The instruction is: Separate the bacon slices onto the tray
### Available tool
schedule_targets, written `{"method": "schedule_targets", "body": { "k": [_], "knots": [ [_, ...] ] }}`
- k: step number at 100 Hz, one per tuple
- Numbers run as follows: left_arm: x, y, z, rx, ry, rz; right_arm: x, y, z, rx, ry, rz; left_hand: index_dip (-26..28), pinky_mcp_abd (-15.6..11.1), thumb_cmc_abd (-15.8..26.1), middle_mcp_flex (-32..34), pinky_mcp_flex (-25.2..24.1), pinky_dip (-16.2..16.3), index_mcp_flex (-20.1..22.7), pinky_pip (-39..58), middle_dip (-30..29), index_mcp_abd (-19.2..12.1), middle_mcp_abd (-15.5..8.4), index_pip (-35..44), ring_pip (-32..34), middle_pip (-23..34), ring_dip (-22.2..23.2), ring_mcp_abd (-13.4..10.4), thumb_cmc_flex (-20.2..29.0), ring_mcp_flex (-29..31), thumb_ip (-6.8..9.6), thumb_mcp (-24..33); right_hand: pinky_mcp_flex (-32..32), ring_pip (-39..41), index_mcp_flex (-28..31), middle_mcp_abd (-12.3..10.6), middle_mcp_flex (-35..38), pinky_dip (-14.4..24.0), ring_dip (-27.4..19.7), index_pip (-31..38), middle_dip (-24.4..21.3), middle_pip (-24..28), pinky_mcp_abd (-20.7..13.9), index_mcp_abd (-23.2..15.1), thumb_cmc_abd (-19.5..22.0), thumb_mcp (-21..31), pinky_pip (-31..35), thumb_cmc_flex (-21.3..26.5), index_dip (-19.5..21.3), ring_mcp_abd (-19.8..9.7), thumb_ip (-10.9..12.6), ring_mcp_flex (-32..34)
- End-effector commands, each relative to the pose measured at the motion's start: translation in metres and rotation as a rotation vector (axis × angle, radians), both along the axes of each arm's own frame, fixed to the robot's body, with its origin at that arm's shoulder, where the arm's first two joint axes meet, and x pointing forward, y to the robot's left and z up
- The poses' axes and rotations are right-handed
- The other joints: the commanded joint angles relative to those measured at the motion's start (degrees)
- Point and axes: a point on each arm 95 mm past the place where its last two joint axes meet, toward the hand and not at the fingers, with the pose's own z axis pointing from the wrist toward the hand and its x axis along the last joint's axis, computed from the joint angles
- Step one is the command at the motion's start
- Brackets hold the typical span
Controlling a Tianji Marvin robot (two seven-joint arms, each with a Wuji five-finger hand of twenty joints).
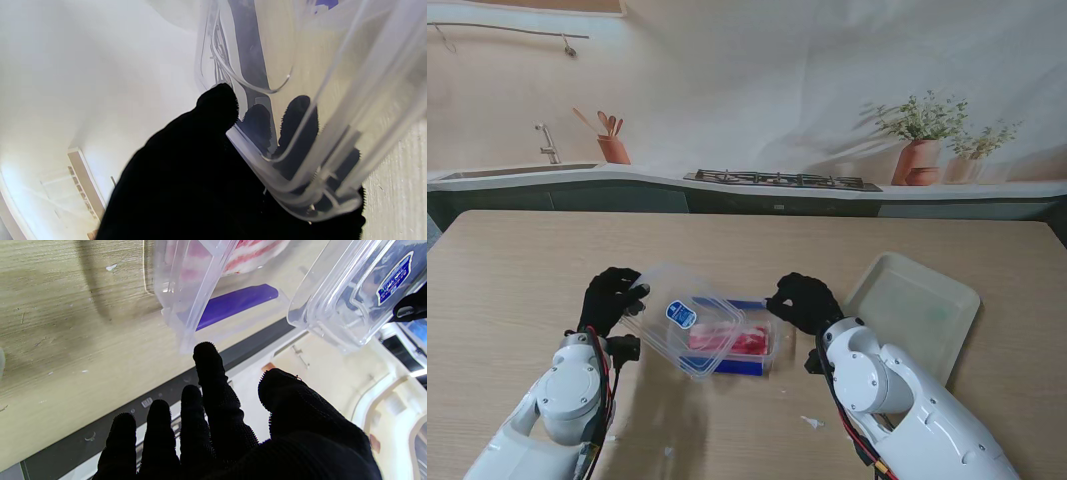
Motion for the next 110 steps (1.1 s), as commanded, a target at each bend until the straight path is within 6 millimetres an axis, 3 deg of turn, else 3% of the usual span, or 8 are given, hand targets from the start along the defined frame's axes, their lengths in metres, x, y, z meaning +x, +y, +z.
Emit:
{"method": "schedule_targets", "body": {
  "k": [1, 57, 110],
  "knots": [
    [0.002, -0.004, 0.008, -0.021, -0.011, -0.003, -0.003, 0.004, -0.003, 0.007, 0.014, 0.005, 4.0, 1.6, 4.8, 2.1, 1.3, 0.4, 4.9, 2.8, 1.8, -1.8, -2.3, 9.9, 2.6, 4.6, 2.1, 0.8, 6.9, 2.3, 1.69, 4.6, 0.0, 0.5, -1.0, 0.4, -0.7, 1.0, 0.4, -0.7, 0.4, 0.7, -0.6, -1.5, 0.2, 0.0, -0.8, -1.2, -0.7, 0.0, 0.9, -0.7],
    [0.008, 0.011, 0.029, -0.165, -0.057, 0.139, -0.004, 0.003, -0.004, 0.009, 0.017, 0.000, 5.5, 1.8, 5.6, 1.2, 2.9, 0.9, 3.7, 4.1, 2.3, -0.8, -1.7, 10.8, 5.3, 4.4, 4.7, -0.4, 7.5, 3.7, 1.15, 4.2, 0.0, 0.5, -1.2, 0.4, -0.7, 1.0, 0.4, -0.9, 0.4, 0.7, -0.5, -1.4, 0.4, -0.2, -0.7, -1.0, -0.9, 0.1, 0.9, -0.7],
    [0.009, 0.047, 0.035, -0.154, -0.146, 0.272, -0.003, 0.003, -0.004, 0.012, 0.014, 0.006, 5.7, 1.4, 5.6, 1.1, 2.6, 0.7, 3.7, 3.8, 2.3, -1.2, -1.8, 11.0, 4.9, 4.6, 4.8, -0.5, 7.6, 3.6, 1.25, 4.0, 0.0, 0.5, -1.3, 0.5, -0.7, 1.0, 0.4, -1.0, 0.4, 0.7, -0.5, -1.5, 0.3, -0.3, -0.7, -1.1, -0.9, 0.0, 0.9, -0.7]
  ]
}}
